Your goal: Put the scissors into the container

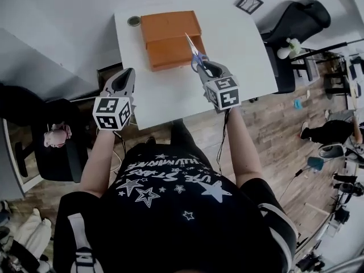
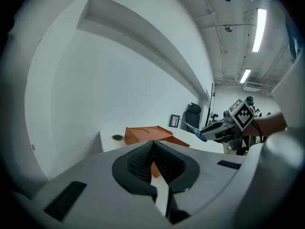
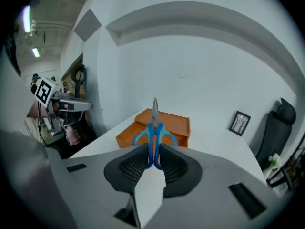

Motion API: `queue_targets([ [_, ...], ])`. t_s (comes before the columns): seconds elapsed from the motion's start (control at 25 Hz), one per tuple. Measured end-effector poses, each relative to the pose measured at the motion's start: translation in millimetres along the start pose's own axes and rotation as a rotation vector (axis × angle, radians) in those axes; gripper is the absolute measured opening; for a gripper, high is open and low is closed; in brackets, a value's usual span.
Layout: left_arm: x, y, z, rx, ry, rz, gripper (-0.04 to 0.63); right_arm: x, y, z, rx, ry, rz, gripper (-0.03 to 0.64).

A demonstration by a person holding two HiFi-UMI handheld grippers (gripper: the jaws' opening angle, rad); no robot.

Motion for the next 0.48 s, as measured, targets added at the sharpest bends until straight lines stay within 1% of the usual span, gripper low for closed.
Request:
queue_targets([
  [0.16, 6.2, -2.6, -15.7, 0.073, -0.012, -0.004, 0.018, 7.9, -24.7, -27.8, 0.066, 0.071, 0.184, 0.097],
  [0.4, 14.5, -10.4, -43.5, 0.207, -0.013, 0.000, 0.018, 14.0, -62.9, -71.1, 0.211, 0.179, 0.439, 0.097],
  [0.48, 16.1, -11.6, -50.9, 0.251, -0.010, 0.010, 0.018, 15.8, -71.8, -83.3, 0.244, 0.204, 0.511, 0.097],
])
Point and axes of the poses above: the fingertips, and each gripper's own axes: z backward along the fingers, y to its left, x out of its top, the point moved 6 cm from there along z, backward along the fingers, and after that the axes turned 9 degrees about x, right-handed, at the moved point
